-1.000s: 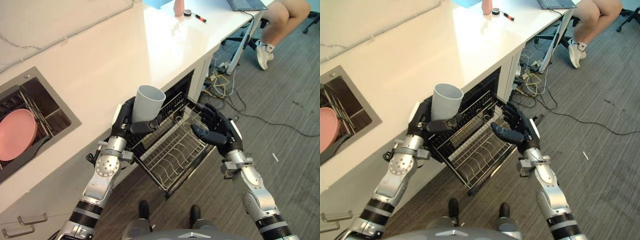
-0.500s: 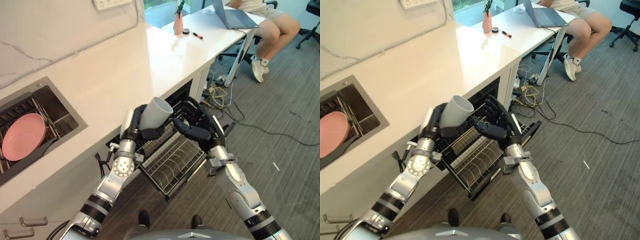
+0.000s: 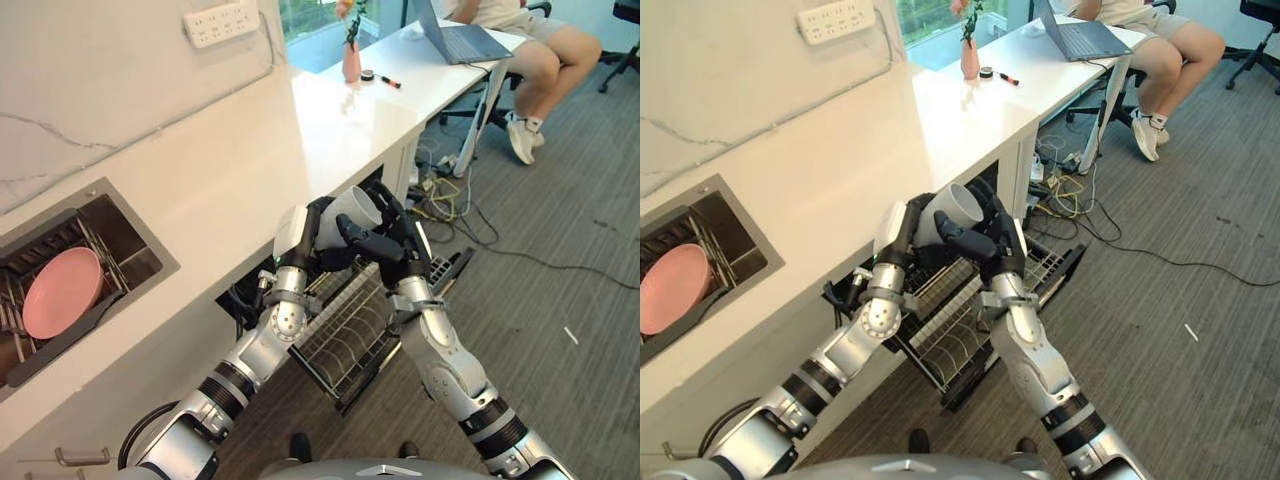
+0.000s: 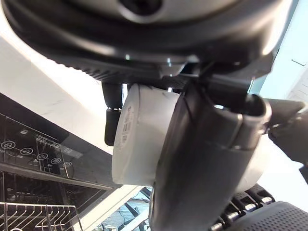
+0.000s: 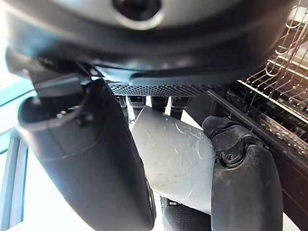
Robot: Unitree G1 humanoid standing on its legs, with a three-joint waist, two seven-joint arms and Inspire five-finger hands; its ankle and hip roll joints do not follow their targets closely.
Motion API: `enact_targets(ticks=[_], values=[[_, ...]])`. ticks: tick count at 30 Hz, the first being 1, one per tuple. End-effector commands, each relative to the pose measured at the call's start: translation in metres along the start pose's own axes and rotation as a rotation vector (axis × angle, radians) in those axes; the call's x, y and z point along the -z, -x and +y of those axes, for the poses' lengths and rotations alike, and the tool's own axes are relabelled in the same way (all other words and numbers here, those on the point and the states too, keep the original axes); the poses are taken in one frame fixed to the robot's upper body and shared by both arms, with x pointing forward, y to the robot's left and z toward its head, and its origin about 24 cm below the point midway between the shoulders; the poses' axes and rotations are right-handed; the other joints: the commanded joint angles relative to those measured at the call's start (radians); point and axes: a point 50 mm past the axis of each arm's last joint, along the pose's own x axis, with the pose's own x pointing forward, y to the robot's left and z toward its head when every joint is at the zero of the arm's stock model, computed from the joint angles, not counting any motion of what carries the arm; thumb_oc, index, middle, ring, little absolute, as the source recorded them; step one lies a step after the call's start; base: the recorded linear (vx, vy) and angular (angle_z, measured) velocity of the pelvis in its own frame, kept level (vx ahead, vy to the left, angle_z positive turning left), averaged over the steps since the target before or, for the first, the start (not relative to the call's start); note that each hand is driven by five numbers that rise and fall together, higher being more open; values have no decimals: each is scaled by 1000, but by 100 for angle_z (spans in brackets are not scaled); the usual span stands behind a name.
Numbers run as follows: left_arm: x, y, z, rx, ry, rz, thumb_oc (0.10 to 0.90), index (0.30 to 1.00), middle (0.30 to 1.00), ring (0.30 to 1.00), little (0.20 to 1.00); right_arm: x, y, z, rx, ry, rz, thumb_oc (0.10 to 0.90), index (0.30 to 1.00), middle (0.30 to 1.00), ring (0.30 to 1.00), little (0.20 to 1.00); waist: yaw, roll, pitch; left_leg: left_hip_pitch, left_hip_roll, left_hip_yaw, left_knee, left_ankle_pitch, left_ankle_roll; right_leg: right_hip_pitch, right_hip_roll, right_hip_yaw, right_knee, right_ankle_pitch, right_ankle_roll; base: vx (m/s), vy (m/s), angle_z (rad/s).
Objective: Place the dishes in the dishwasher.
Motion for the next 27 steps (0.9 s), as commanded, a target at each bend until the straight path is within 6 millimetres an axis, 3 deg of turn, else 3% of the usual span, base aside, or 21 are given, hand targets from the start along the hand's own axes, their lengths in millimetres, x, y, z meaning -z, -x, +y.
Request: enact_targets(ticks=[1,14,18,23,27], values=[[-60,-47,14,-143,-22,-281,400,300,300,300,300,-42,-15,56,-131,-165,-236,800,900,900,900,900,12,-55,-19,64,30,7,3,-70,-41,19,-38,5,14,-17,43,0,0,0],[-62,-43,-7,-140,3,-232,400,300,300,300,300,-21,-18,84,-24,-363,-112,800,900,900,900,900,30,-53,-28,64,26,-9,3,-71,-43,32,-36,-15,14,-15,37,-5,6,6],[-61,-44,-7,-143,-9,-230,400,300,300,300,300,-22,-21,80,-4,-267,-149,800,900,900,900,900,32,-52,-28,64,26,-10,3,-71,-43,33,-38,-19,14,-16,38,0,0,0],[-52,-50,2,-192,-118,-240,400,300,300,300,300,-22,-27,66,42,70,-242,800,900,900,900,900,30,-53,-28,68,27,-8,3,-75,-42,35,-39,-23,14,-18,39,0,0,0],[-41,-50,2,-206,-185,-202,400,300,300,300,300,-23,-26,67,84,60,-255,800,900,900,900,900,30,-55,-28,69,28,-6,3,-77,-40,34,-40,-21,14,-16,39,0,0,0]])
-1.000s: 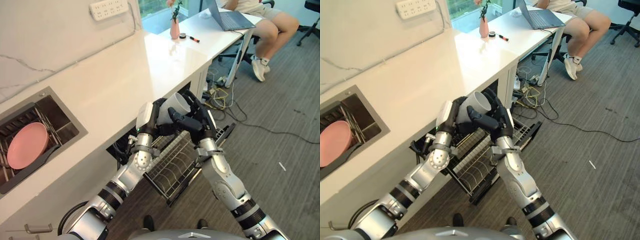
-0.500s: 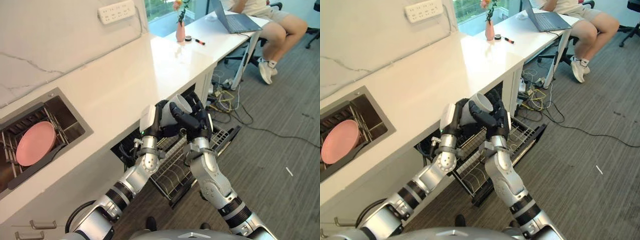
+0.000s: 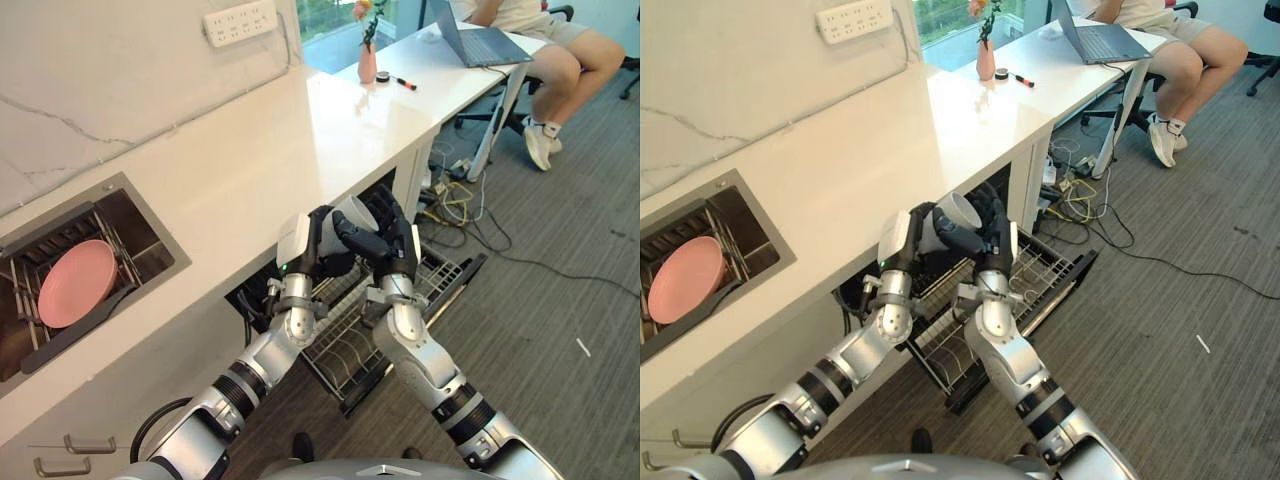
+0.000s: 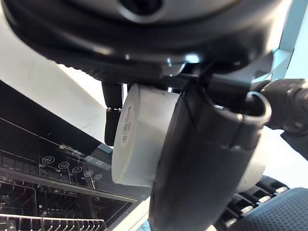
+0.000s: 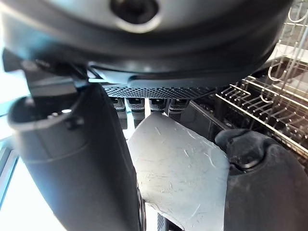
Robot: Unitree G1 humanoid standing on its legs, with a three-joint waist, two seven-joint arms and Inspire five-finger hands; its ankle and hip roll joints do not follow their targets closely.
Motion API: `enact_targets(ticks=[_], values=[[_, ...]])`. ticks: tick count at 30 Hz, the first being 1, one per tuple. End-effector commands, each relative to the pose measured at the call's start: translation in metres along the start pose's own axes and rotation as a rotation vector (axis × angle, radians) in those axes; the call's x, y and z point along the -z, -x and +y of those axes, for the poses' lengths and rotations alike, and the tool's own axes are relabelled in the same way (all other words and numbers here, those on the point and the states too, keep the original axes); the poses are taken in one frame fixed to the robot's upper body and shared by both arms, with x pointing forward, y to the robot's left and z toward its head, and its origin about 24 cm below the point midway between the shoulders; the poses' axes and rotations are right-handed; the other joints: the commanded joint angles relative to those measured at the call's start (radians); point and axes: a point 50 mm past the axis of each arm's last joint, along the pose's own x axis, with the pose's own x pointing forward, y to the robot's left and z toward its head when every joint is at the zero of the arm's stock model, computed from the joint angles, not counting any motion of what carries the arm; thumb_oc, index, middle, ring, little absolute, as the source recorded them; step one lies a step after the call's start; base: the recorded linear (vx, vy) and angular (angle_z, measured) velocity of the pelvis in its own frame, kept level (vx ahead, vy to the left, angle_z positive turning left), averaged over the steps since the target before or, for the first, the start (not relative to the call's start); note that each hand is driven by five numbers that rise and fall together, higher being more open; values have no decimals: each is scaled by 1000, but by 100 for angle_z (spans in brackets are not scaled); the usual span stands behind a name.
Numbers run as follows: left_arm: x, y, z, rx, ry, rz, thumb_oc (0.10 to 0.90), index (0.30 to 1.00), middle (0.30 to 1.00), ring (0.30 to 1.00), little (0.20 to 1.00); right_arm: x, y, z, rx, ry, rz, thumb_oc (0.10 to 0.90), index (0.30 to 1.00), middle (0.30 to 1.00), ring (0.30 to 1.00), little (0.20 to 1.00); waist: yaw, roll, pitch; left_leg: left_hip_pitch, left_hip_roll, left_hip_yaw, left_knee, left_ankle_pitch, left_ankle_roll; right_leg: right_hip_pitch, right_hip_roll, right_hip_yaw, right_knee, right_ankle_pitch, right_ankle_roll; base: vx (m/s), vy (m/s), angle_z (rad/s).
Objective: Place the dishes in the dishwasher.
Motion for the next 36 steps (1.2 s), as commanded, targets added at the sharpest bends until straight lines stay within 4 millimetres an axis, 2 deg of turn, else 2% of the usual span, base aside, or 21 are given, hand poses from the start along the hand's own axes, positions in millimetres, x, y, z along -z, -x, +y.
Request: enact_targets(ticks=[1,8,17,25,27,28,29,36], values=[[-50,-52,23,-190,-72,-243,400,300,300,300,300,-47,-5,48,-115,-110,-225,800,900,900,900,900,18,-58,-27,69,34,25,3,-77,-40,15,-37,14,13,-5,38,0,0,0],[-39,-53,30,-244,-77,-175,400,300,300,300,300,-48,10,52,-182,-150,-218,800,900,900,900,900,9,-62,-25,71,33,36,3,-80,-38,8,-40,23,13,-2,42,0,0,0],[-36,-55,42,-314,-36,-138,400,300,300,300,300,-45,20,50,-209,-252,-145,800,900,900,900,900,0,-65,-26,80,32,50,3,-87,-38,7,-44,32,13,-1,43,7,4,-2],[-43,-50,53,-340,147,-142,400,300,300,300,300,-36,21,34,-149,-283,-87,800,900,900,900,900,-6,-62,-31,90,34,56,3,-90,-37,10,-45,37,13,-6,44,0,0,0],[-45,-48,56,-310,252,-129,400,300,300,300,300,-29,20,24,-100,-328,-30,800,900,900,900,900,-9,-61,-35,93,34,59,3,-92,-38,12,-45,39,13,-7,44,16,3,-1],[-45,-48,56,-310,252,-129,400,300,300,300,300,-29,20,24,-100,-328,-30,800,900,900,900,900,-9,-61,-36,93,34,59,3,-92,-38,12,-45,39,13,-7,44,0,0,0],[-46,-47,57,-288,339,-112,400,300,300,300,300,-22,20,18,-61,-363,16,800,900,900,900,900,-10,-61,-37,95,35,59,3,-92,-39,13,-45,40,13,-9,44,0,0,0],[-57,-43,52,-189,513,-121,400,300,300,300,300,-13,18,17,-73,-474,112,800,900,900,900,900,-8,-65,-40,98,36,58,3,-93,-41,14,-41,40,13,-14,41,0,0,0]])
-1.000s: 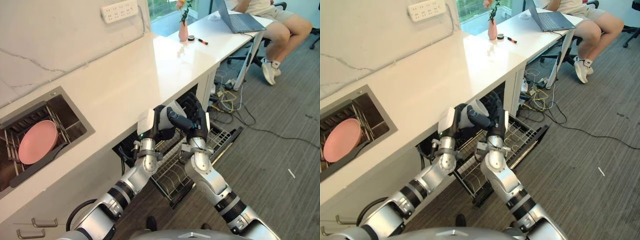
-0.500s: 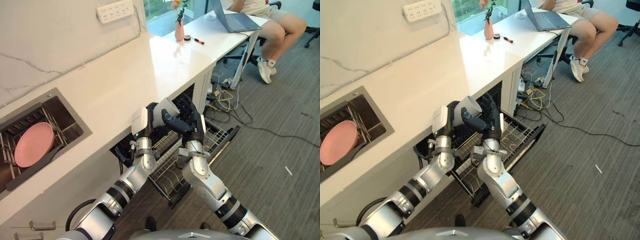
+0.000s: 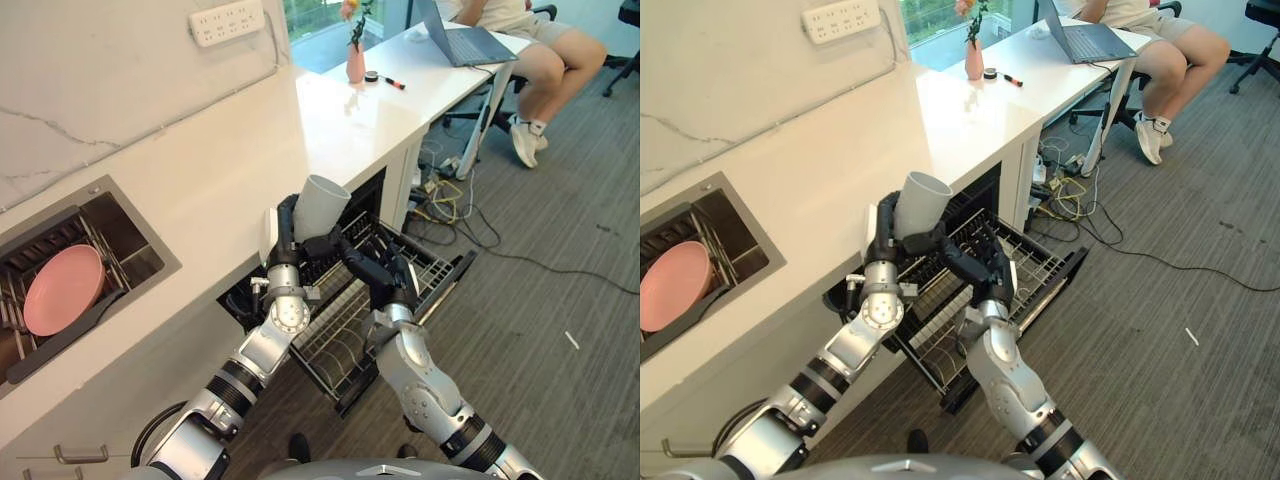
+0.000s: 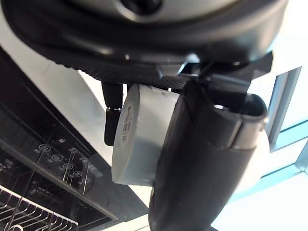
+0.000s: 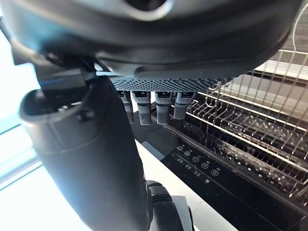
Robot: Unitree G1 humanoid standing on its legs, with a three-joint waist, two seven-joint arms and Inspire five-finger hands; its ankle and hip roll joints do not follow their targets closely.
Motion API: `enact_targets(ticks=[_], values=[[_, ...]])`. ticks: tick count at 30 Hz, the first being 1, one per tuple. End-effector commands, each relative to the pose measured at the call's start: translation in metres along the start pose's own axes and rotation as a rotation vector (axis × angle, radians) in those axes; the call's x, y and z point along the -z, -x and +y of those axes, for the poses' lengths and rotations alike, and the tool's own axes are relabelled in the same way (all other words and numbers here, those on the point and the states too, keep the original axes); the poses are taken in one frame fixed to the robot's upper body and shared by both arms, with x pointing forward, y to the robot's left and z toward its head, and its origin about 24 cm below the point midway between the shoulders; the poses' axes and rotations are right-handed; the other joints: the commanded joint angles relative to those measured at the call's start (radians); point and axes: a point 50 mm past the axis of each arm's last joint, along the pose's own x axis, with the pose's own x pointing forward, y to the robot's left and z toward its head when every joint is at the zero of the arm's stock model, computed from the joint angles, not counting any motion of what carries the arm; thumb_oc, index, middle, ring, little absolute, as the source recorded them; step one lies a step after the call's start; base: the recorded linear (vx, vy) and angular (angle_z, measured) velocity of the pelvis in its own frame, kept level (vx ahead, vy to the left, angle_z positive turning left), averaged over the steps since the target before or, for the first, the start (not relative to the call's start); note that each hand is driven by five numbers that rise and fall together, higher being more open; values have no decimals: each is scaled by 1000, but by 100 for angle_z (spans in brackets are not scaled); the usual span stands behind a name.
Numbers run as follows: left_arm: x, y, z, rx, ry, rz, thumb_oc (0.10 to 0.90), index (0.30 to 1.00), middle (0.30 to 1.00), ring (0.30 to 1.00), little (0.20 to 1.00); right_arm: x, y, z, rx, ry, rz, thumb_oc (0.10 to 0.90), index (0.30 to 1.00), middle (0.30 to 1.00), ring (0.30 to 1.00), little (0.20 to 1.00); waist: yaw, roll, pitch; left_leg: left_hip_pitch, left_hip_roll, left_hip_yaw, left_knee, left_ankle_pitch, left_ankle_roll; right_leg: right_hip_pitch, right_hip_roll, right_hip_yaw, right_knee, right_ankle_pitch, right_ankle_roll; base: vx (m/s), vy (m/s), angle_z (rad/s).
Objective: Place the dishes in the dishwasher.
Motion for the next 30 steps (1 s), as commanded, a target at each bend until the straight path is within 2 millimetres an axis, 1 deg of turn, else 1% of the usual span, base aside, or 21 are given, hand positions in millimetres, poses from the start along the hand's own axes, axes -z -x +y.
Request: enact_targets(ticks=[1,6,7,17,19,20,22,30], values=[[-71,-24,0,19,163,-313,400,300,300,300,300,-30,2,46,-213,-194,-119,800,900,900,900,900,9,-53,-45,92,31,38,3,-91,-43,19,-41,22,13,-14,41,0,0,0],[-75,-22,-4,78,179,-334,400,300,300,300,300,-35,-4,47,-254,-179,-135,800,900,900,900,900,13,-53,-45,91,32,37,3,-90,-44,18,-42,20,13,-16,42,0,0,0],[-74,-21,-4,89,186,-330,400,300,300,300,300,-40,-6,45,-269,-169,-161,800,900,900,900,900,14,-53,-44,91,32,36,3,-89,-44,19,-41,19,13,-18,42,0,0,0],[-70,-21,0,148,221,-315,400,300,300,300,300,-51,-11,37,-391,-106,-197,800,900,900,900,900,16,-58,-43,94,34,37,3,-90,-46,22,-40,14,13,-19,43,0,0,0],[-68,-21,3,168,196,-321,400,300,300,300,300,-59,-15,33,-410,-67,-219,800,900,900,900,900,18,-60,-45,95,36,38,3,-90,-47,23,-39,12,13,-22,43,0,0,0],[-68,-21,3,168,196,-321,400,300,300,300,300,-59,-15,33,-410,-67,-219,800,900,900,900,900,18,-60,-45,95,36,38,3,-90,-47,23,-39,12,13,-22,43,0,0,0],[-66,-23,6,168,153,-327,400,300,300,300,300,-67,-16,31,-442,-54,-251,800,900,900,900,900,19,-62,-49,97,38,37,3,-89,-49,26,-39,9,13,-26,44,0,0,0],[-65,-24,7,203,39,-372,400,300,300,300,300,-76,-20,34,-516,-75,-251,800,900,900,900,900,25,-66,-51,97,42,39,3,-89,-52,27,-39,0,13,-30,46,0,0,0]])
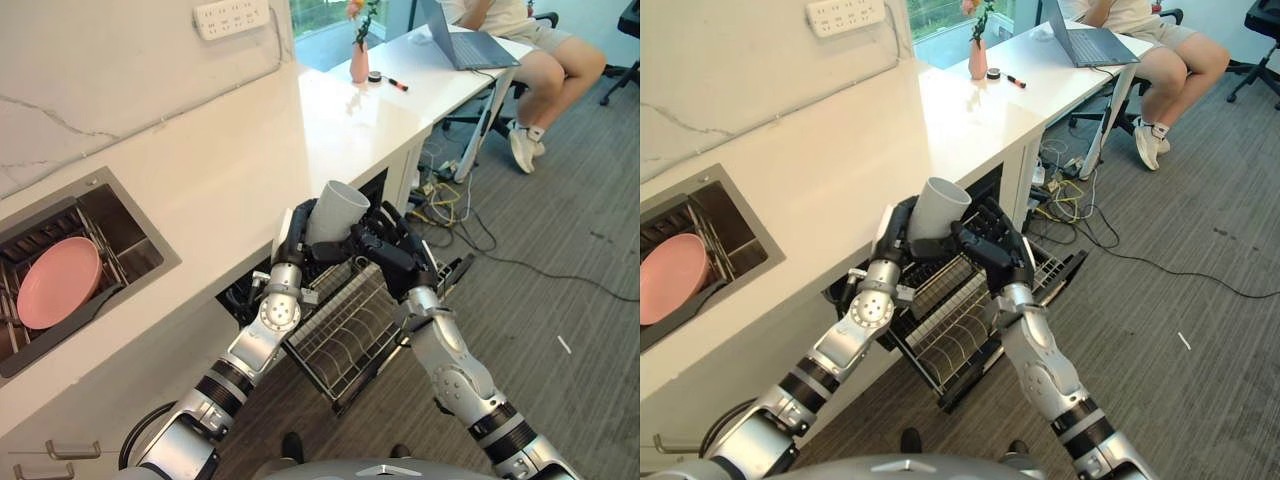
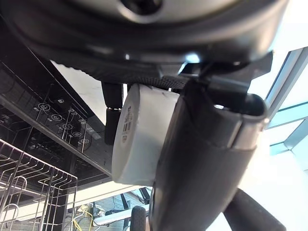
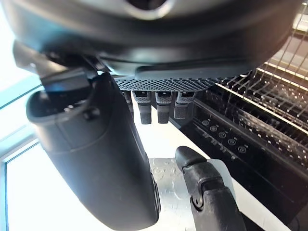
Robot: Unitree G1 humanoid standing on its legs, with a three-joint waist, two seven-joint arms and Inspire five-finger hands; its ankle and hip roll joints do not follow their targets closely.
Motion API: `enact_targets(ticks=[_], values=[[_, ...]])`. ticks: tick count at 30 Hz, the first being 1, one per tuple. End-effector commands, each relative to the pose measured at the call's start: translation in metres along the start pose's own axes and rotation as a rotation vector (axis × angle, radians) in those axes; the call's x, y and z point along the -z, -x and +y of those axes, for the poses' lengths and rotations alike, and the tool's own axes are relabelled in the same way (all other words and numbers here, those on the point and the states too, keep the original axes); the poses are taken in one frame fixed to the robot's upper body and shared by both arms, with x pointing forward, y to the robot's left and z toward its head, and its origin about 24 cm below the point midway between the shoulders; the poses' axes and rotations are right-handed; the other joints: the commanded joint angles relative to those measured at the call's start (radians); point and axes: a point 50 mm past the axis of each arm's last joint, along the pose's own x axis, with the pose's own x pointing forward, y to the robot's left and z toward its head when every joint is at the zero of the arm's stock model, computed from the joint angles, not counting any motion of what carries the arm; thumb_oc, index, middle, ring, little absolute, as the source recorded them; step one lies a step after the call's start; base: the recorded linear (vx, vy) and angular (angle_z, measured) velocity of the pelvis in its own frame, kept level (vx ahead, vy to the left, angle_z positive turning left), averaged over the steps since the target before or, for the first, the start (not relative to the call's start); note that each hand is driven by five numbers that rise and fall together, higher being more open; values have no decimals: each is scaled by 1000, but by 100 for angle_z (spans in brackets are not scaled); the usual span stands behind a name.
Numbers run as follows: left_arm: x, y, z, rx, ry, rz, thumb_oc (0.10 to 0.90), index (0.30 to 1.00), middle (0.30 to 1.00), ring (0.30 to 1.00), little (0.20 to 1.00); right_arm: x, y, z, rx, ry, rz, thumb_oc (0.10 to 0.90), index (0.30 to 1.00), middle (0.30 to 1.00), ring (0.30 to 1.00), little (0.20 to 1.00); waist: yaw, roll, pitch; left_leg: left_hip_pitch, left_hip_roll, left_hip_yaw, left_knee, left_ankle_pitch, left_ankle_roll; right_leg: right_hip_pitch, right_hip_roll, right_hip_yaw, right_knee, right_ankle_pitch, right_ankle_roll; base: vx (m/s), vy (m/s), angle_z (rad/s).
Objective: Place the dishes in the dishwasher.
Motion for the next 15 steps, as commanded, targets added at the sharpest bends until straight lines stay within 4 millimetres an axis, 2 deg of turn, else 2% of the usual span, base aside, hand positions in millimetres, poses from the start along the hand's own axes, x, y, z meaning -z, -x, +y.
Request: enact_targets(ticks=[1,7,11,15], values=[[-59,-24,10,-17,-28,-318,400,300,300,300,300,-40,-20,48,-251,-70,-179,800,900,900,900,900,20,-36,-54,97,43,45,3,-90,-53,22,-40,6,13,-30,47,0,0,0],[-54,-25,7,-9,-104,-310,400,300,300,300,300,-48,-26,56,-289,-86,-183,800,900,900,900,900,24,-39,-52,90,42,45,3,-87,-54,15,-41,3,13,-25,49,0,0,0],[-53,-29,-2,-10,-169,-308,400,300,300,300,300,-42,-23,66,-297,-102,-159,800,900,900,900,900,22,-41,-50,85,39,41,3,-89,-52,15,-42,4,13,-21,48,0,0,0],[-54,-29,-9,-11,-162,-306,400,300,300,300,300,-37,-23,74,-288,-86,-149,800,900,900,900,900,25,-42,-49,83,35,39,3,-91,-50,16,-44,4,13,-18,47,0,0,0]])
